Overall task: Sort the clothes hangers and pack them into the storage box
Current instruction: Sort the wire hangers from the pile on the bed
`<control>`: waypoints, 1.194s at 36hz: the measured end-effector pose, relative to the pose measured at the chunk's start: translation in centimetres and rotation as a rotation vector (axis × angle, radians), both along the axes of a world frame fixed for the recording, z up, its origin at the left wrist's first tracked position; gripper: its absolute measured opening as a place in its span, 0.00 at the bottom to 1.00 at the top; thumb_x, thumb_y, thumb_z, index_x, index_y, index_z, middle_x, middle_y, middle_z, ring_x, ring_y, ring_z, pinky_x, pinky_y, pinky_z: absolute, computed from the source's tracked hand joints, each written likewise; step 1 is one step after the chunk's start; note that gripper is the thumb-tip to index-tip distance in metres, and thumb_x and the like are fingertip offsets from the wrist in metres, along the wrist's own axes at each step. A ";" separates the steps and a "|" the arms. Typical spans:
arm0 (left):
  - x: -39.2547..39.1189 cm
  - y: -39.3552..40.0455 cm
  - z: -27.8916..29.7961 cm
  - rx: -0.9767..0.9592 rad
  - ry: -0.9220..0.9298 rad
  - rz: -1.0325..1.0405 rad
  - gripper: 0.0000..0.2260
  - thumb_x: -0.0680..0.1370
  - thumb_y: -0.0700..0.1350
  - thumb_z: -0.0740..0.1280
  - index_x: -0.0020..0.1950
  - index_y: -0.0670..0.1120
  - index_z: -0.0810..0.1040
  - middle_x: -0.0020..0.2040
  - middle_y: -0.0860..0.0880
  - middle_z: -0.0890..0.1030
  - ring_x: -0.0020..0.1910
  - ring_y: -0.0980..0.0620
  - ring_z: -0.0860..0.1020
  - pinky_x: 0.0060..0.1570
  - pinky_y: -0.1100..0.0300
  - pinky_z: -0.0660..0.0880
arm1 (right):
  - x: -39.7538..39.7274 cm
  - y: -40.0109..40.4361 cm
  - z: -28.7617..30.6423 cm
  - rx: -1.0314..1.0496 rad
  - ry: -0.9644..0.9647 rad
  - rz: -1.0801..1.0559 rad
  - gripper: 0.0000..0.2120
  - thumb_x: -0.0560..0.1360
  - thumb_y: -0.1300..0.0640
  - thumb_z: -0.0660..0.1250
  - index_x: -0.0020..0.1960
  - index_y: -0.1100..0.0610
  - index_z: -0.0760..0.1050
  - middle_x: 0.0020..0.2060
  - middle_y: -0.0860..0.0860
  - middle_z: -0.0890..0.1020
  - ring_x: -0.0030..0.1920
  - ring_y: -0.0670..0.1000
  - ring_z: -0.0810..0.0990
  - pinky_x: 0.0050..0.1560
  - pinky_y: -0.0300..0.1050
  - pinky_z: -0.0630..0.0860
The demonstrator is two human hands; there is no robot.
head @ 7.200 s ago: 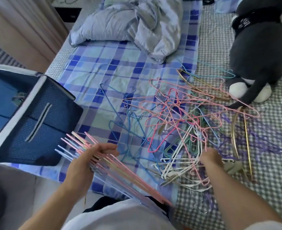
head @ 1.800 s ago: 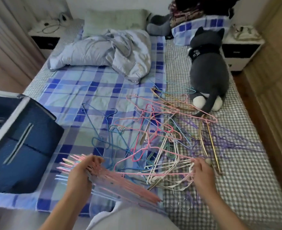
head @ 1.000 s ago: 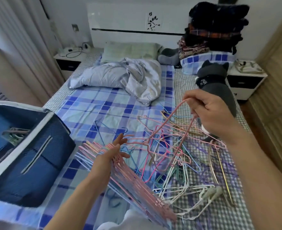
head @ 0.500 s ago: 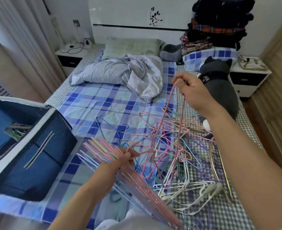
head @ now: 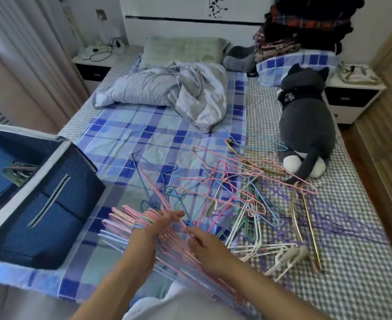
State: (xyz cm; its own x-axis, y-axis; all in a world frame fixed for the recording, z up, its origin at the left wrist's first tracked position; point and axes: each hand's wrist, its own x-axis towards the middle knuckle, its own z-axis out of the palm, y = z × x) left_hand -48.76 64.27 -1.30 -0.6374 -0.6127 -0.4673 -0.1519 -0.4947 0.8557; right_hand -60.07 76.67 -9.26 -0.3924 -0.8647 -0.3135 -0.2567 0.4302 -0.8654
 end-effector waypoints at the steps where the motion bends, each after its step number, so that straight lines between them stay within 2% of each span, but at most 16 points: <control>1: 0.1 -0.1 0.0 -0.026 -0.018 0.001 0.15 0.77 0.45 0.66 0.56 0.36 0.84 0.52 0.47 0.86 0.51 0.46 0.80 0.55 0.49 0.72 | 0.0 0.1 -0.3 -0.003 0.070 -0.004 0.14 0.83 0.55 0.58 0.65 0.43 0.75 0.37 0.38 0.78 0.37 0.36 0.74 0.45 0.40 0.72; 4: 0.1 -0.5 -0.7 -0.052 -0.056 -0.011 0.12 0.76 0.46 0.67 0.49 0.42 0.88 0.52 0.46 0.87 0.44 0.53 0.82 0.48 0.55 0.72 | -0.2 0.7 -0.9 -0.022 0.249 0.089 0.14 0.83 0.56 0.56 0.64 0.49 0.75 0.46 0.52 0.81 0.45 0.52 0.78 0.48 0.48 0.73; 7: -0.2 -0.7 -2.0 -0.038 -0.084 0.007 0.12 0.78 0.42 0.65 0.42 0.45 0.88 0.49 0.41 0.87 0.38 0.51 0.84 0.44 0.54 0.76 | -1.2 1.2 -2.0 0.046 0.328 0.272 0.08 0.82 0.56 0.55 0.57 0.48 0.71 0.45 0.56 0.80 0.45 0.58 0.78 0.43 0.50 0.71; 9: -0.3 -0.5 -2.8 -0.029 -0.111 0.039 0.11 0.76 0.43 0.66 0.40 0.44 0.88 0.45 0.39 0.86 0.39 0.46 0.85 0.46 0.51 0.79 | -2.3 1.3 -2.2 0.088 0.283 0.402 0.12 0.82 0.51 0.54 0.62 0.48 0.73 0.43 0.55 0.81 0.43 0.57 0.79 0.43 0.50 0.74; 11: -0.4 -0.6 -3.5 -0.035 -0.142 0.072 0.11 0.76 0.42 0.66 0.40 0.43 0.87 0.47 0.38 0.86 0.46 0.42 0.85 0.56 0.46 0.77 | -4.2 1.1 -2.7 0.144 0.151 0.493 0.16 0.83 0.46 0.55 0.66 0.46 0.75 0.40 0.48 0.78 0.39 0.47 0.78 0.45 0.48 0.74; 13: -0.3 -0.8 -3.6 -0.024 -0.143 0.085 0.10 0.76 0.42 0.67 0.43 0.43 0.88 0.51 0.38 0.86 0.55 0.40 0.84 0.65 0.43 0.73 | -7.3 0.8 -4.1 0.245 0.040 0.393 0.19 0.84 0.47 0.58 0.73 0.49 0.72 0.45 0.43 0.74 0.42 0.40 0.73 0.48 0.43 0.70; 15: -0.4 -1.1 -4.0 0.030 -0.155 0.091 0.12 0.75 0.43 0.65 0.50 0.42 0.88 0.54 0.37 0.85 0.58 0.42 0.83 0.66 0.45 0.72 | -11.6 0.9 -6.9 0.367 0.072 0.167 0.19 0.84 0.51 0.59 0.73 0.53 0.71 0.55 0.49 0.76 0.48 0.47 0.76 0.52 0.46 0.73; 17: -0.6 -1.1 -3.9 0.056 -0.172 0.067 0.16 0.76 0.44 0.62 0.57 0.44 0.86 0.55 0.38 0.85 0.59 0.45 0.83 0.63 0.48 0.71 | -16.2 1.6 -10.0 0.514 0.187 -0.004 0.17 0.83 0.55 0.58 0.70 0.56 0.73 0.60 0.56 0.77 0.48 0.54 0.79 0.47 0.48 0.76; 19: -0.4 -1.3 -3.9 0.064 -0.180 0.077 0.16 0.76 0.43 0.62 0.56 0.45 0.87 0.53 0.40 0.86 0.58 0.45 0.83 0.60 0.50 0.73 | -20.3 2.6 -12.5 0.641 0.279 -0.109 0.17 0.82 0.56 0.58 0.70 0.56 0.71 0.58 0.58 0.78 0.43 0.56 0.80 0.38 0.46 0.74; 24: 0.0 -1.0 -3.6 0.038 -0.233 0.099 0.14 0.80 0.42 0.62 0.45 0.46 0.88 0.51 0.40 0.85 0.53 0.41 0.83 0.64 0.41 0.74 | -25.5 4.4 -15.6 0.836 0.341 -0.206 0.10 0.81 0.57 0.62 0.59 0.61 0.73 0.43 0.57 0.78 0.38 0.58 0.77 0.34 0.46 0.71; 29: 0.9 -1.1 -3.6 0.045 -0.179 0.120 0.20 0.78 0.41 0.61 0.59 0.23 0.72 0.57 0.41 0.85 0.63 0.44 0.80 0.70 0.45 0.69 | -26.2 4.4 -17.7 0.923 0.267 -0.315 0.09 0.81 0.62 0.61 0.57 0.66 0.70 0.39 0.60 0.75 0.35 0.57 0.75 0.31 0.44 0.67; 32: 1.5 -1.3 -3.5 0.039 -0.200 0.159 0.18 0.79 0.43 0.60 0.57 0.31 0.80 0.58 0.40 0.84 0.63 0.43 0.80 0.65 0.49 0.73 | -26.0 4.1 -18.5 0.928 0.255 -0.410 0.08 0.80 0.61 0.63 0.55 0.66 0.69 0.38 0.60 0.74 0.35 0.57 0.74 0.31 0.44 0.67; 34: 1.8 -1.3 -3.4 0.045 -0.209 0.163 0.15 0.79 0.45 0.62 0.56 0.42 0.86 0.59 0.41 0.84 0.61 0.43 0.81 0.57 0.54 0.77 | -25.9 3.8 -18.8 0.914 0.226 -0.490 0.12 0.79 0.61 0.65 0.58 0.68 0.71 0.45 0.63 0.79 0.41 0.60 0.77 0.37 0.47 0.72; 37: 2.0 -1.1 -3.3 0.060 -0.213 0.180 0.15 0.78 0.46 0.64 0.62 0.45 0.83 0.59 0.41 0.85 0.60 0.44 0.82 0.52 0.59 0.80 | -25.5 3.4 -18.4 0.802 0.174 -0.638 0.14 0.80 0.61 0.63 0.61 0.69 0.75 0.53 0.66 0.80 0.45 0.62 0.77 0.43 0.52 0.73; 40: 2.2 -0.3 -3.0 0.029 -0.221 0.180 0.16 0.81 0.44 0.59 0.58 0.47 0.86 0.59 0.43 0.85 0.60 0.45 0.83 0.58 0.52 0.76 | -25.1 3.5 -17.3 0.646 0.152 -0.741 0.15 0.82 0.56 0.60 0.55 0.67 0.79 0.47 0.64 0.81 0.44 0.61 0.78 0.43 0.52 0.73; 43: 2.4 0.4 -2.8 -0.009 -0.201 0.153 0.17 0.80 0.45 0.58 0.52 0.47 0.88 0.60 0.43 0.84 0.61 0.44 0.81 0.64 0.46 0.72 | -23.9 3.4 -15.5 0.477 0.026 -0.804 0.15 0.83 0.54 0.59 0.50 0.64 0.78 0.42 0.62 0.80 0.36 0.58 0.77 0.36 0.50 0.72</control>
